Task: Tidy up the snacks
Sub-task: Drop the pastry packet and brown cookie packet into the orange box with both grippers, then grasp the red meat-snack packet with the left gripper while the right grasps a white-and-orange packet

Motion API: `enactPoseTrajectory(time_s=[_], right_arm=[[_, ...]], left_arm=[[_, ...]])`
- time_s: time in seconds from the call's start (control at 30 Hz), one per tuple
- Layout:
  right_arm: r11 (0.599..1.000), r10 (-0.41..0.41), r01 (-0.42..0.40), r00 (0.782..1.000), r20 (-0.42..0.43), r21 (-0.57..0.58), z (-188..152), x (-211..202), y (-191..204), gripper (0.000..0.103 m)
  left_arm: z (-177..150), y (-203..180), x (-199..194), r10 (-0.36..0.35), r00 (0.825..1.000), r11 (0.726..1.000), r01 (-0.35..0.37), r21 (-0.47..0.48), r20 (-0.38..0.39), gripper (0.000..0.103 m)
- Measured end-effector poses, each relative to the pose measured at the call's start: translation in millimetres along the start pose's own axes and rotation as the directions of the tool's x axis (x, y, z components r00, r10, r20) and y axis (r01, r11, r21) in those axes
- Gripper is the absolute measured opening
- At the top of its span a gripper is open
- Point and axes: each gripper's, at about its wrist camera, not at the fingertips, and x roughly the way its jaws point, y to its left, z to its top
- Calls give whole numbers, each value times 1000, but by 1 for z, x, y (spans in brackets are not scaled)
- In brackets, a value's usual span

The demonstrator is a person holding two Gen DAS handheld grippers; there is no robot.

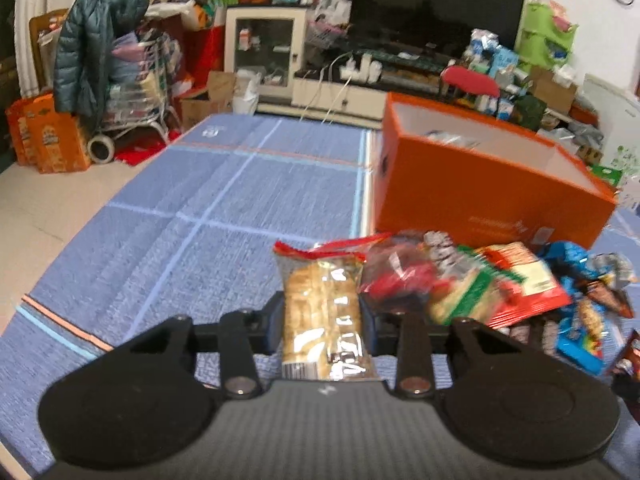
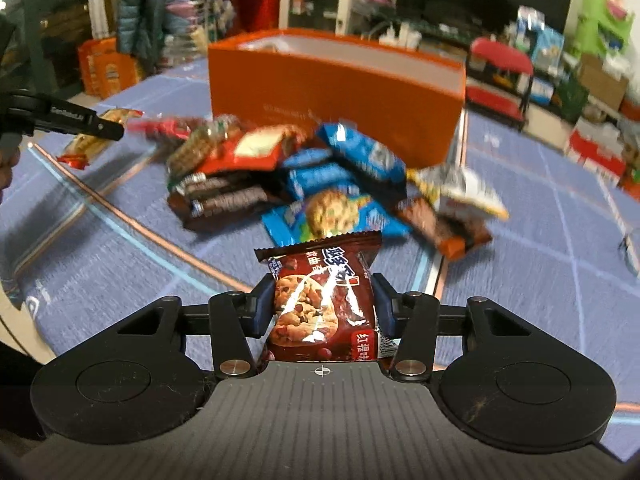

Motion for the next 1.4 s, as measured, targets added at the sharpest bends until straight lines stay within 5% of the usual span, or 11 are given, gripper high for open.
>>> enactPoseTrajectory(time_s=[0.4,0.6,0.77,0.8,0.9,1.03,1.17,1.2,1.23,1.33,1.4], right_arm=[[998,-13,3,989,148,67,52,-26,-5,35],[991,-47,18,974,223,131,136,-6,-41,35],[991,-74,47,971,228,122,205,37,-60,35],[990,-86,60,974,212,125,213,49,-64,36],[987,-106,85,982,157,138,226,71,-70,49],[986,-131,92,945,300,143,201,23,-73,65],[977,-182,131,923,340,166,143,-25,-80,72],[974,-192,137,923,334,183,124,-34,-82,73],[970,-204,145,923,326,195,107,-38,-83,73],[950,-275,220,925,263,220,65,-34,-92,73],[949,-243,184,945,219,258,48,-22,-106,72]], left_arm=[[44,-32,-36,-124,981,990,113,79,150,34],[117,-57,1,-148,966,989,140,50,213,34],[165,-95,55,-190,969,981,182,63,158,34],[169,-104,70,-210,969,976,200,86,130,36],[171,-111,74,-169,973,984,158,85,157,69],[156,-86,30,-189,954,981,174,83,233,74],[117,-45,-11,-109,964,994,101,44,242,85],[102,-30,-17,-80,972,997,81,5,223,99],[92,-20,-21,-51,977,998,58,-28,208,102],[60,3,-24,-13,989,996,26,-89,149,102],[47,7,-18,26,990,997,-16,-75,136,102]])
